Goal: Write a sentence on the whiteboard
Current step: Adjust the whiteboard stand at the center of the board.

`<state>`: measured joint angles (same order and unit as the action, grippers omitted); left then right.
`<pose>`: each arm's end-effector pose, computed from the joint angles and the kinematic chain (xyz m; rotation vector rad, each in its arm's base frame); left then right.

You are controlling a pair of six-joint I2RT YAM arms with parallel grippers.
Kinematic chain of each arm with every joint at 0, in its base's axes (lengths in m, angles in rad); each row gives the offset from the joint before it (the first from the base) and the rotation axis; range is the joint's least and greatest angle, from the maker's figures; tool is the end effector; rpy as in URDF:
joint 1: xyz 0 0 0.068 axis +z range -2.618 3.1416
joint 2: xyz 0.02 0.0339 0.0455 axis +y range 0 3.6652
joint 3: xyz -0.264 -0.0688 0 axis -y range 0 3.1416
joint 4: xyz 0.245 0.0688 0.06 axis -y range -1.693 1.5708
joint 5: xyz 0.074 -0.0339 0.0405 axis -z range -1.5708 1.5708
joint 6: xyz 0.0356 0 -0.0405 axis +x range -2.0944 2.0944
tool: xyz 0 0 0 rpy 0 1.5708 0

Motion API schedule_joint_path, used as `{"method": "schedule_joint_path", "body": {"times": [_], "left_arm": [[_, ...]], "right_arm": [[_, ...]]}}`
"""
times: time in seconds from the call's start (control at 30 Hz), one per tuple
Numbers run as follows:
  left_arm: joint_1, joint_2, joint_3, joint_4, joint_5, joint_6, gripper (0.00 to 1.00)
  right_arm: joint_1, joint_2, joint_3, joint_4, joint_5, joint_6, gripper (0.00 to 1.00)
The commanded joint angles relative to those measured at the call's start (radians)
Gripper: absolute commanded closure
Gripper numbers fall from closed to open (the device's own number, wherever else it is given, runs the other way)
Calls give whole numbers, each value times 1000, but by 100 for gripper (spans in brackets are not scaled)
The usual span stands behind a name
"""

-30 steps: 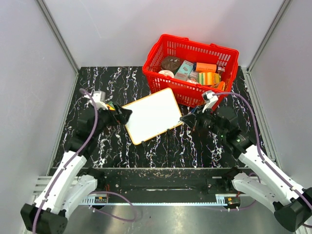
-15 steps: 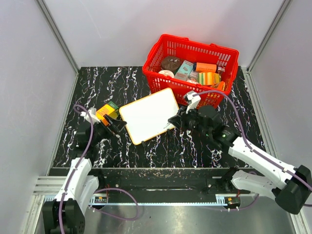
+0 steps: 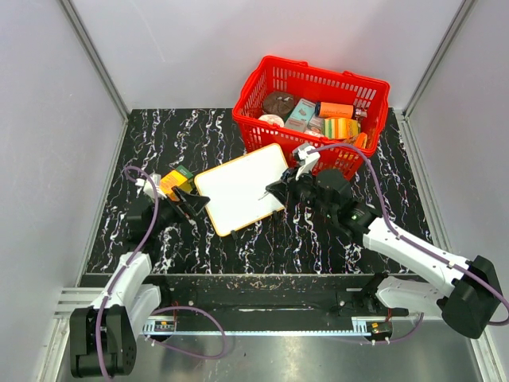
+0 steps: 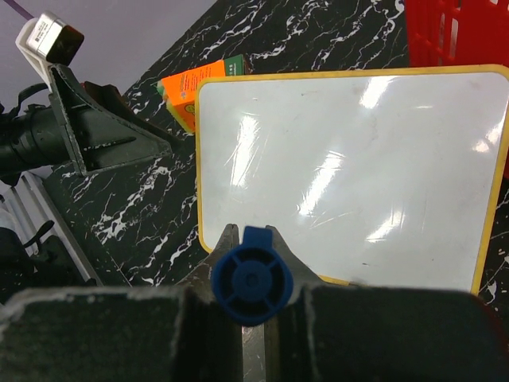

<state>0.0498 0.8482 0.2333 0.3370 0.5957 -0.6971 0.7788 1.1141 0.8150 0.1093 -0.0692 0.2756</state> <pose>0.1804 -0.0110 0.1908 -0.2787 1.8979 -0.9924 0.1854 0.1864 0.3149 -0.5074 1.7633 0.8172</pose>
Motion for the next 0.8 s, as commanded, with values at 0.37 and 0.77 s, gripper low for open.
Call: {"method": "schedule_joint_path", "body": {"times": [0.37, 0.77], "left_arm": [[7, 64, 12, 102, 52, 57, 5], [5, 37, 18, 40, 21, 97, 4]], "right_arm": [[5, -23, 47, 43, 23, -32, 100], [7, -56, 49, 17, 49, -61, 100]]}}
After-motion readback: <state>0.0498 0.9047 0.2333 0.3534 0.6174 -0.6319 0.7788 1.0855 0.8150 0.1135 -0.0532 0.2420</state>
